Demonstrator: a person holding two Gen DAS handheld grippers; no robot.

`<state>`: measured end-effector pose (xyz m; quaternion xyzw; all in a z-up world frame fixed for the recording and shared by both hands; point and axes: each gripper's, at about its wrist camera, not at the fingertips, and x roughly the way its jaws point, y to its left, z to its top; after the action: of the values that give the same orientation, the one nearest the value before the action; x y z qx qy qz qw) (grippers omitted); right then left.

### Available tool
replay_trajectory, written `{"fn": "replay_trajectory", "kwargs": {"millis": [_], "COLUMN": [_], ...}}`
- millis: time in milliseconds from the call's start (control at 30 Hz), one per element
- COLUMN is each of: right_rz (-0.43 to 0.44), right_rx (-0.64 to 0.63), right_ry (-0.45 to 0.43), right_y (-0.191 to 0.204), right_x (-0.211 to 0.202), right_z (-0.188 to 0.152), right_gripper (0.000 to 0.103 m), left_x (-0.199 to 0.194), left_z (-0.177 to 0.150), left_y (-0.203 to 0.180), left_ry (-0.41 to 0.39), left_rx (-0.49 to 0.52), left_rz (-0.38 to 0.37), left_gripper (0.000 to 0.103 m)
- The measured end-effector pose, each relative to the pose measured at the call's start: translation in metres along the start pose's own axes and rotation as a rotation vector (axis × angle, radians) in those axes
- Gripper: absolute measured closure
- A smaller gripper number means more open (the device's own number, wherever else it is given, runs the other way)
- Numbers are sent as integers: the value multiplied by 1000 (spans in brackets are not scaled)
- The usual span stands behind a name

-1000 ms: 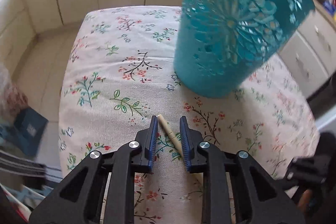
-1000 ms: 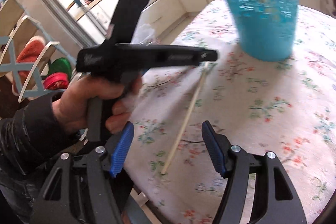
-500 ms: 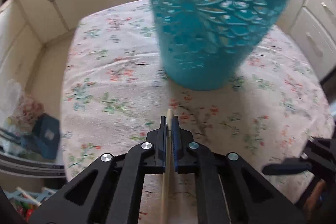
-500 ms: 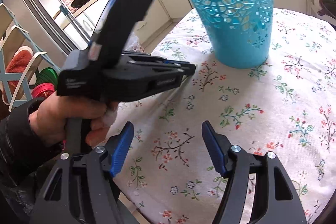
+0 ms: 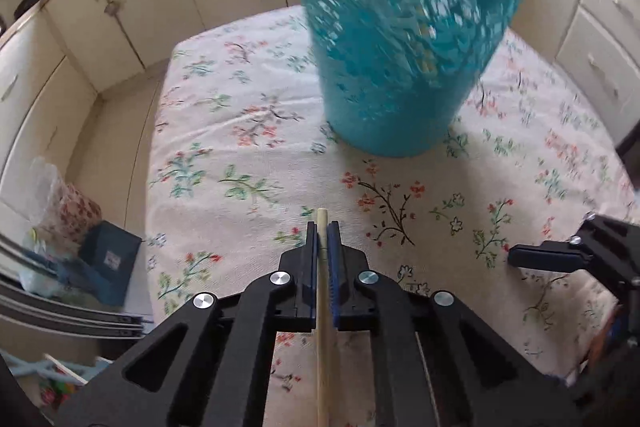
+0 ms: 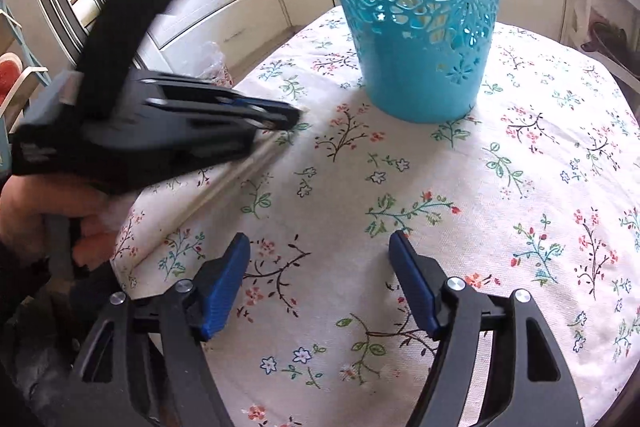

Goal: Organize utensils
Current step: 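Lift the chopstick with the left gripper and drop it into the teal basket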

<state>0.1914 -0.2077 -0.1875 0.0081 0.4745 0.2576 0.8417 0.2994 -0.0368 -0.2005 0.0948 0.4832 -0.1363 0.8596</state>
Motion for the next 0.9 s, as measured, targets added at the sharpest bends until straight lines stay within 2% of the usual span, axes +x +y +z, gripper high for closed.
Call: {"fn": "replay_trajectory", "kwargs": {"millis": [133, 300, 433, 533, 700, 900], "right_rz": [0, -8, -4, 0, 10, 13], "right_rx": [3, -14, -13, -15, -17, -33], "right_ry": [-5, -7, -11, -14, -19, -18], "right_y": [1, 5, 5, 4, 4, 6], "right_x": [1, 5, 6, 6, 8, 7], "right_z": [2, 4, 3, 2, 3, 2], "right_gripper": [31, 28, 28, 27, 26, 22], "left_x": [-61, -136, -166, -175, -159, -132], "left_z": [8, 46, 88, 117, 164, 189], "left_y": [27, 46, 38, 23, 4, -7], "left_ry": [-173, -452, -635, -743, -828, -834], "left_rx": [-116, -204, -240, -258, -280, -292], "left_rz": [-112, -211, -222, -179, -138, -123], "left_gripper": [98, 98, 98, 98, 98, 98]}}
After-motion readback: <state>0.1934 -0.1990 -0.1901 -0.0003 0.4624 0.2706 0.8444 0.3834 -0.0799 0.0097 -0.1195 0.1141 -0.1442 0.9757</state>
